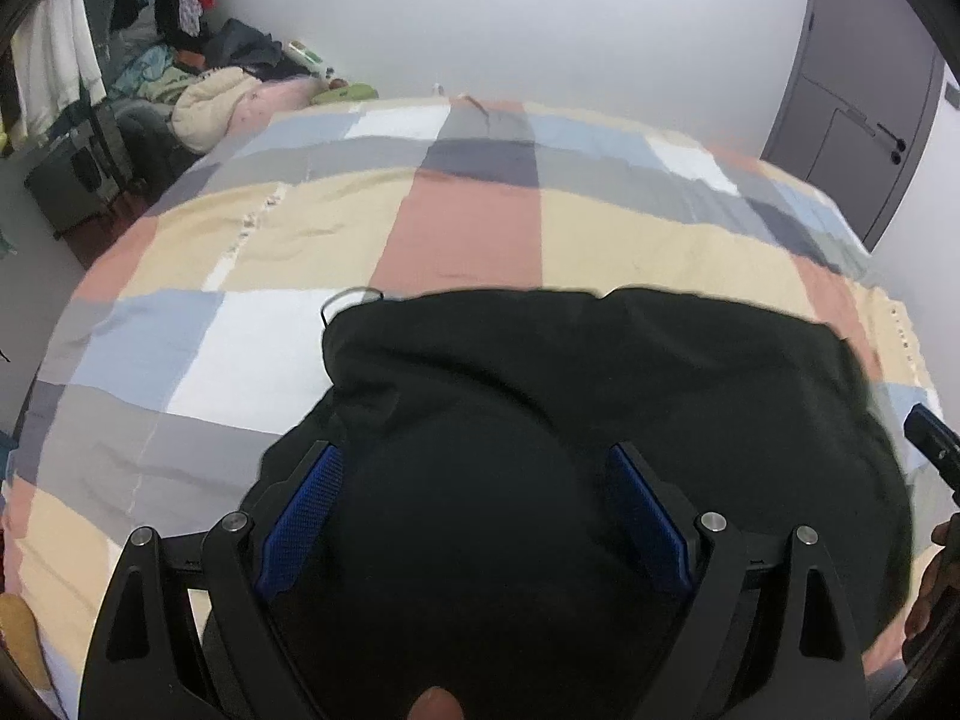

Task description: Fold large clothes

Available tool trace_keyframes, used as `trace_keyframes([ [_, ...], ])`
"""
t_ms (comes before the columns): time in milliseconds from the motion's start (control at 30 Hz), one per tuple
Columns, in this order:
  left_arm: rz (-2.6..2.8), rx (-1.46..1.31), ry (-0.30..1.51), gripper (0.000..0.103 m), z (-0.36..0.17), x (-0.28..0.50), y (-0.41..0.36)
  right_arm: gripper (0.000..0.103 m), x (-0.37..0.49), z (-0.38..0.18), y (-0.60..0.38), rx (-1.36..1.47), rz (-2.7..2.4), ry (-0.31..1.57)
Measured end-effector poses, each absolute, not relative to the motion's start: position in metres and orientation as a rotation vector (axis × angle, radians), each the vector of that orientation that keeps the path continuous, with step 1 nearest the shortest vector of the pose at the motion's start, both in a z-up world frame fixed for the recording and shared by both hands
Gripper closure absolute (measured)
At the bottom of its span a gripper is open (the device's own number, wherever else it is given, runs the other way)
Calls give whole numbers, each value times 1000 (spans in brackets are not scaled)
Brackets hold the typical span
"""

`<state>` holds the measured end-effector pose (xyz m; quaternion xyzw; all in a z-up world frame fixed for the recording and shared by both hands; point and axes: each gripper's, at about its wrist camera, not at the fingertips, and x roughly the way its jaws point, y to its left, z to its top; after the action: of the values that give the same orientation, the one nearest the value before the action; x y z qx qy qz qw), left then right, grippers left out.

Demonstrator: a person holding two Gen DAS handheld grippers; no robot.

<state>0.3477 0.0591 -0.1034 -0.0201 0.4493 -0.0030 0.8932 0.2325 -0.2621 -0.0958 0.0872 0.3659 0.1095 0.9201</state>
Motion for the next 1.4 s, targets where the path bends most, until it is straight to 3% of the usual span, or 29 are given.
trace_keyframes([
  [467, -45, -64, 774, 13, 30, 240, 42, 1, 133, 49, -250, 166, 261, 504],
  [800, -98, -74, 602, 13, 120, 127, 29, 0, 48, 129, -253, 215, 279, 347],
  [1100, -100, -66, 509, 13, 161, 41, 28, 0, -31, 146, -242, 173, 264, 276],
  [1400, -130, -61, 494, 13, 147, -13, 22, 0, -77, 126, -231, 135, 250, 276],
])
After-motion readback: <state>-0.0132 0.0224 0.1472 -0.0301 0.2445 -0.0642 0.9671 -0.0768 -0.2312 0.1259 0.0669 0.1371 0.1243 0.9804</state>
